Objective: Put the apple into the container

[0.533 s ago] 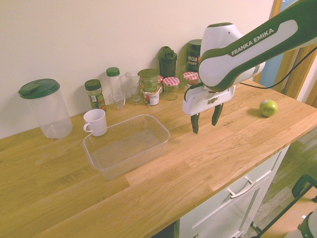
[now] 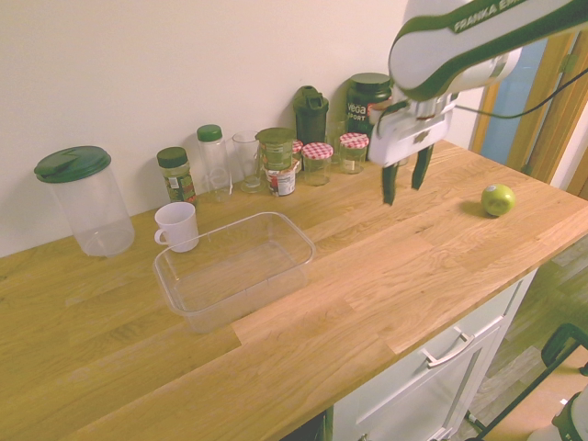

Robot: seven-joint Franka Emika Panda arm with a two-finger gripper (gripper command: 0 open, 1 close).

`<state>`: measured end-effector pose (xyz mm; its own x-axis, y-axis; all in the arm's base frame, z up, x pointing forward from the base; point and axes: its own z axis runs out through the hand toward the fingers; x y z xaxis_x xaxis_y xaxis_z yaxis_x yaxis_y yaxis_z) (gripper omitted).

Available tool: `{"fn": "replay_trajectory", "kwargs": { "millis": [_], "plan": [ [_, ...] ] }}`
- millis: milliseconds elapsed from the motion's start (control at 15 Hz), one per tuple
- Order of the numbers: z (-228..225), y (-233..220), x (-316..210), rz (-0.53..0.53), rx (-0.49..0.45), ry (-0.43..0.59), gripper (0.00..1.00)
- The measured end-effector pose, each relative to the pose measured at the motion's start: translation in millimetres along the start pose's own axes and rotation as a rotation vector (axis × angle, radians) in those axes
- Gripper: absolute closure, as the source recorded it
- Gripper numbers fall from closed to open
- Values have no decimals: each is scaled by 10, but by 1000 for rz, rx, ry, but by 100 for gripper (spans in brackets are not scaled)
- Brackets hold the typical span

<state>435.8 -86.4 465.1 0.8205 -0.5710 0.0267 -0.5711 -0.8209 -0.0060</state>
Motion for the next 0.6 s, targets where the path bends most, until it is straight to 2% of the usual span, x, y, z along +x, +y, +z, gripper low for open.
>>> {"fn": "replay_trajectory", "kwargs": {
  "millis": [133,267,400,600],
  "plan": [
    [-94,597,284,-77,2,7,0],
    [-75,1131,478,-82,4,8,0],
    [46,1506,634,-67,-2,6,0],
    [337,1819,795,-47,-21,1,0]
  ]
}}
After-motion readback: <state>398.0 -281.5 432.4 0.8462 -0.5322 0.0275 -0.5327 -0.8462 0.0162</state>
